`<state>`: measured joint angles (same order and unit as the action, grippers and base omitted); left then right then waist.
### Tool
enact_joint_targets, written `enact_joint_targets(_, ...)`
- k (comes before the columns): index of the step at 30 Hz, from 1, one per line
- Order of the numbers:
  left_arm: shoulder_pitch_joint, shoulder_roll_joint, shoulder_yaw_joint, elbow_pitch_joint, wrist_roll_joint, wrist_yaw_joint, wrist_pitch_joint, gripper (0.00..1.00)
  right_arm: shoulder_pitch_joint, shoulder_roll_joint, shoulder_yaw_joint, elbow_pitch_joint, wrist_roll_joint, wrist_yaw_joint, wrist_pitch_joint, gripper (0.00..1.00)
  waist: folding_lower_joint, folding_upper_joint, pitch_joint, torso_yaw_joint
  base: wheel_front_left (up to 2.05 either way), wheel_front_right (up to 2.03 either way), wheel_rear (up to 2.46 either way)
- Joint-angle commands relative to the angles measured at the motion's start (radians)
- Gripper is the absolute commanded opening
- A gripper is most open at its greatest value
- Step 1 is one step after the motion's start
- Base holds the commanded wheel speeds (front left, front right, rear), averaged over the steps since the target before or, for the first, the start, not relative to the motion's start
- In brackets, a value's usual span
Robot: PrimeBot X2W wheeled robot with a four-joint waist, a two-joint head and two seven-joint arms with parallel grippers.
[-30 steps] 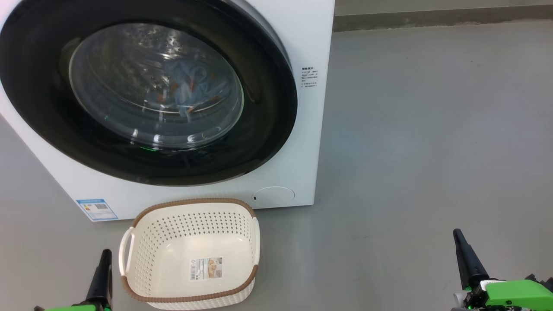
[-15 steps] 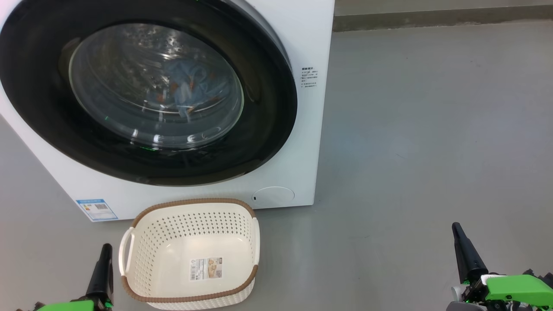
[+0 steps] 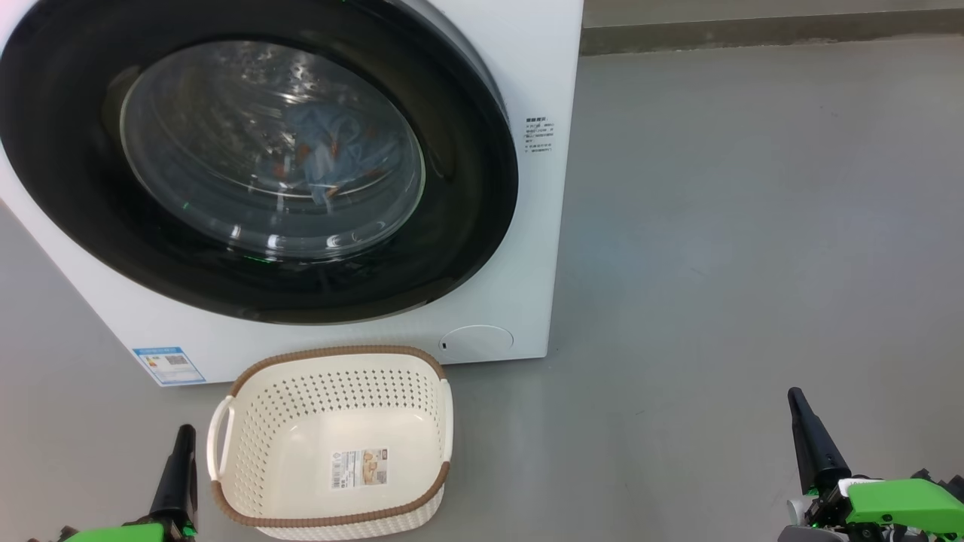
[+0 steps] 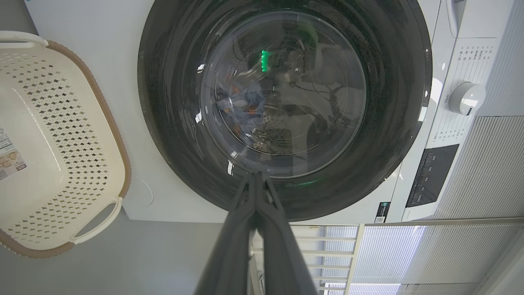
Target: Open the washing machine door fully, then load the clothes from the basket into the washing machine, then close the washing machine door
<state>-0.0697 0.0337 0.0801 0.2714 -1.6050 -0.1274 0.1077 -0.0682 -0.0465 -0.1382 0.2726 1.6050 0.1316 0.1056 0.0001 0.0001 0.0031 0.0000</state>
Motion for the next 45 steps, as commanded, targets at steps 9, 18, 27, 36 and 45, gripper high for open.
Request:
enact_joint_targets(9, -0.038, 0.017, 0.035, -0.026, -0.003, -0.003, 0.006, 0.0, -0.04, -0.004, 0.024, -0.028, 0.003, -0.001, 0.008, 0.0, 0.0, -0.0001, 0.0, 0.0, 0.0, 0.0, 0.0)
enact_joint_targets(18, -0.038, 0.017, 0.035, -0.026, -0.003, -0.003, 0.006, 0.0, -0.04, -0.004, 0.024, -0.028, 0.003, -0.001, 0.008, 0.0, 0.0, -0.0001, 0.0, 0.0, 0.0, 0.0, 0.0)
enact_joint_targets(27, -0.038, 0.017, 0.035, -0.026, -0.003, -0.003, 0.006, 0.0, -0.04, -0.004, 0.024, -0.028, 0.003, -0.001, 0.008, 0.0, 0.0, -0.0001, 0.0, 0.0, 0.0, 0.0, 0.0)
enact_joint_targets(36, -0.038, 0.017, 0.035, -0.026, -0.003, -0.003, 0.006, 0.0, -0.04, -0.004, 0.024, -0.028, 0.003, -0.001, 0.008, 0.0, 0.0, -0.0001, 0.0, 0.0, 0.0, 0.0, 0.0)
enact_joint_targets(45, -0.038, 0.017, 0.035, -0.026, -0.003, -0.003, 0.006, 0.0, -0.04, -0.004, 0.024, -0.028, 0.003, -0.001, 0.008, 0.0, 0.0, -0.0001, 0.0, 0.0, 0.0, 0.0, 0.0)
